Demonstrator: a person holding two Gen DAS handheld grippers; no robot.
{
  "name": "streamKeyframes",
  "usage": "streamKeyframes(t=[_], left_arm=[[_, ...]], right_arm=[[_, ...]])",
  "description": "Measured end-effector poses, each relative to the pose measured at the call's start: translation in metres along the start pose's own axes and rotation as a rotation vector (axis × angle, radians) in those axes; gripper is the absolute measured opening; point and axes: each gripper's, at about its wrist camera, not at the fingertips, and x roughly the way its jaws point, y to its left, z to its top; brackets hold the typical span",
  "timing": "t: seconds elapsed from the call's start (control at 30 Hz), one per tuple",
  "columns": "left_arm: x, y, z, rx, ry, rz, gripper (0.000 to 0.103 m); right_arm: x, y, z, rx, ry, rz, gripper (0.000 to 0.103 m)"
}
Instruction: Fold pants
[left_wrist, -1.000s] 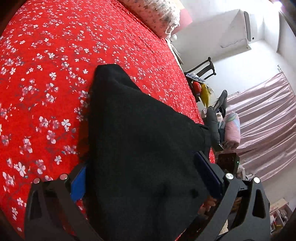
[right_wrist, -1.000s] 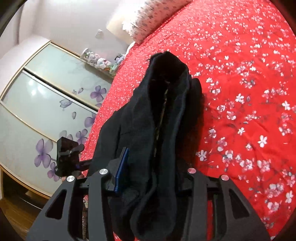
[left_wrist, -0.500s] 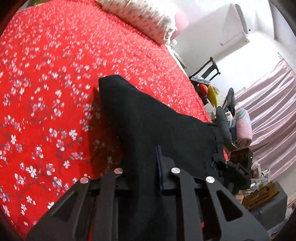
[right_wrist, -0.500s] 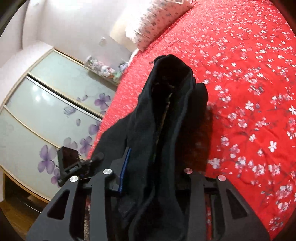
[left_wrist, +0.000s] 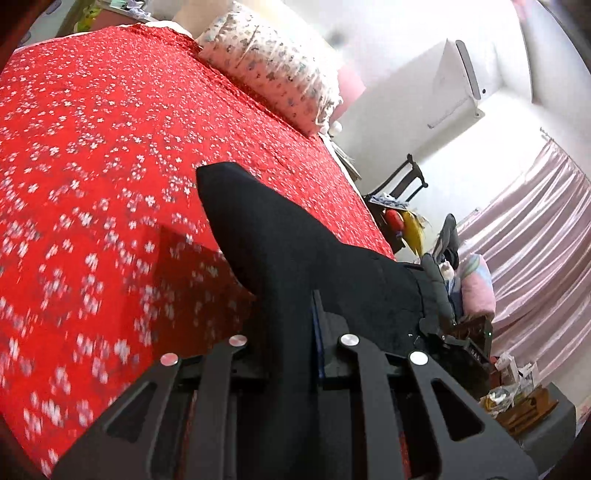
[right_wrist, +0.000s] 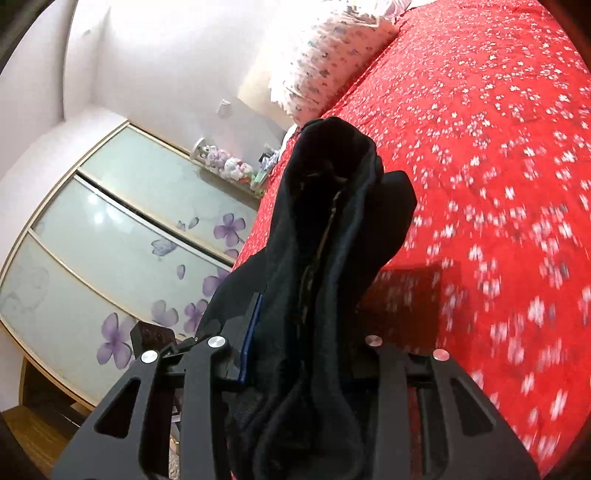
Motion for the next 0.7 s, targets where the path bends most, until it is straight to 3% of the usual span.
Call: streamKeyframes(t=[0.1, 0.13, 0.2, 0.23, 0.27, 0.3, 0.4, 0.47, 0.53, 0.6, 0.7], left_arm=[[0.020, 0.014, 0.003, -0.039, 0.047, 0.060, 0.019], [0.025, 0.019, 0.002, -0.052, 0.064, 0.089, 0.022], [0.026, 0.029, 0.000, -0.085, 0.062, 0.086, 0.040], [0.022, 0.032, 0.000, -0.107, 0.048, 0.106, 0.051], [0.013, 0.035, 0.001, -0.133, 0.011, 0.146, 0.077], [0.001, 0.038, 0.001, -0.155, -0.046, 0.171, 0.086], [-0.034, 0.038, 0.000, -0.201, -0.170, 0.173, 0.086], [-0.052, 0.024, -0.003, -0.164, -0.225, 0.120, 0.087], [-0.057, 0.004, -0.009, -0.085, -0.209, 0.035, 0.093], [-0.048, -0.016, -0.017, -0.008, -0.133, -0.057, 0.098], [-0.020, -0.029, -0.025, 0.024, -0.008, -0.067, 0.098]], right_arm=[[0.012, -0.020, 0.002, 0.057, 0.024, -0.071, 0.036], [0.018, -0.028, 0.001, 0.072, 0.049, -0.142, 0.036], [0.020, -0.032, 0.001, 0.087, 0.060, -0.170, 0.039], [0.020, -0.031, 0.002, 0.098, 0.065, -0.177, 0.047], [0.018, -0.027, 0.003, 0.095, 0.067, -0.210, 0.053], [0.015, -0.023, 0.004, 0.080, 0.057, -0.262, 0.061], [-0.011, -0.005, 0.002, 0.035, -0.058, -0.369, 0.062], [-0.042, 0.010, -0.001, 0.007, -0.190, -0.339, 0.062], [-0.055, 0.027, -0.004, -0.044, -0.210, -0.219, 0.062], [-0.052, 0.043, -0.011, -0.096, -0.132, -0.096, 0.066], [-0.032, 0.051, -0.023, -0.113, -0.017, -0.054, 0.070]])
